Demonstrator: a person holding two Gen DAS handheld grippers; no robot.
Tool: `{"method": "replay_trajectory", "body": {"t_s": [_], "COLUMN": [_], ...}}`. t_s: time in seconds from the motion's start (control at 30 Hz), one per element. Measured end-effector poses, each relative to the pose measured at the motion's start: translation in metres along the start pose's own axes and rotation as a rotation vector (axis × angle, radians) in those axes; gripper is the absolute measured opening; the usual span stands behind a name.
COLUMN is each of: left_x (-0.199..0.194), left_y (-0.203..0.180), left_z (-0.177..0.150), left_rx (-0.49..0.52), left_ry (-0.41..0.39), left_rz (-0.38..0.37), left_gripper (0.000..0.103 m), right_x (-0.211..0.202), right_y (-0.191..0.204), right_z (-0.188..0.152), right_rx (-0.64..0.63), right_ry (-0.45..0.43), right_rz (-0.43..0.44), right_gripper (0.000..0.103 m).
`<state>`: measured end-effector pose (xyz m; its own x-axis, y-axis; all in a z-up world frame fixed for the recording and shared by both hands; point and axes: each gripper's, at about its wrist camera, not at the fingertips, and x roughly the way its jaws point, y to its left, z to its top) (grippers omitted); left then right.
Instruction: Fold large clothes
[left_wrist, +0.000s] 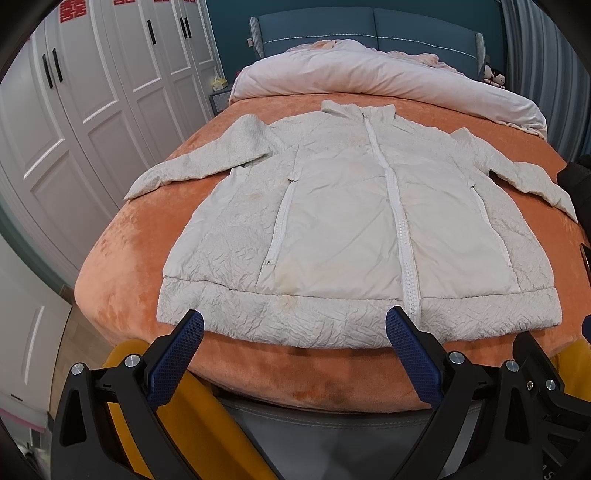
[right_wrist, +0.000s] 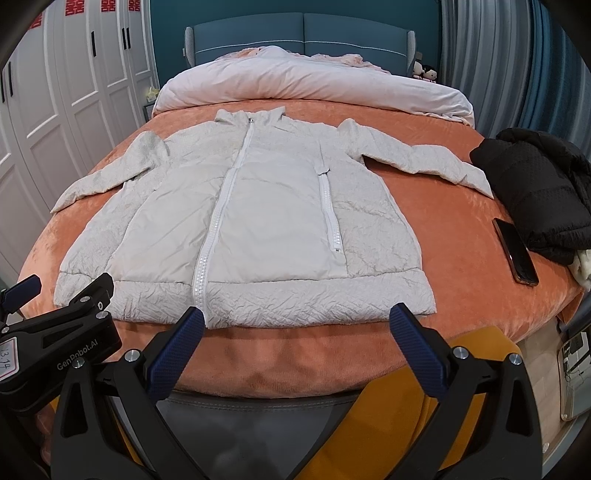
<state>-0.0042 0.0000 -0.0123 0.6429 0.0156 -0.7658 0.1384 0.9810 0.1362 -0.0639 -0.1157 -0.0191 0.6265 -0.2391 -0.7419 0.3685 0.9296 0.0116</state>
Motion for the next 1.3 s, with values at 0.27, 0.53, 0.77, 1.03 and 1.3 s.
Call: {"method": "replay_trajectory", "body": {"t_s": [0.27, 0.53, 0.77, 1.03, 1.3], "left_x": [0.001, 0.007, 0.03, 0.076, 0.136], "left_y": [-0.001, -0.003, 0.006, 0.034, 0.048], "left_z": [0.0, -0.003, 0.003, 0.055, 0.115], "left_rx": [0.0, 0.0, -0.032, -0.115, -0.175], "left_ry": [0.007, 0.021, 0.05, 0.039, 0.037], "left_rz": [0.0, 0.0, -0.035, -0.035, 0.003], "left_gripper": [0.096, 0.096, 0.097, 0.097, 0.097], "right_x": [0.003, 0.007, 0.03, 0.097, 0.193], "right_y": [0.002, 0.002, -0.009, -0.11, -0.27], "right_z": [-0.001, -0.004, 0.0, 0.05, 0.127], "right_rx": [0.0, 0.002, 0.02, 0.242, 0.588], "right_ry": [0.005, 0.017, 0.038, 0.053, 0.01], "right_rz": [-0.007, -0.009, 0.017, 0.017, -0.01], "right_gripper": [0.098, 0.098, 0.098, 0.098, 0.098]}}
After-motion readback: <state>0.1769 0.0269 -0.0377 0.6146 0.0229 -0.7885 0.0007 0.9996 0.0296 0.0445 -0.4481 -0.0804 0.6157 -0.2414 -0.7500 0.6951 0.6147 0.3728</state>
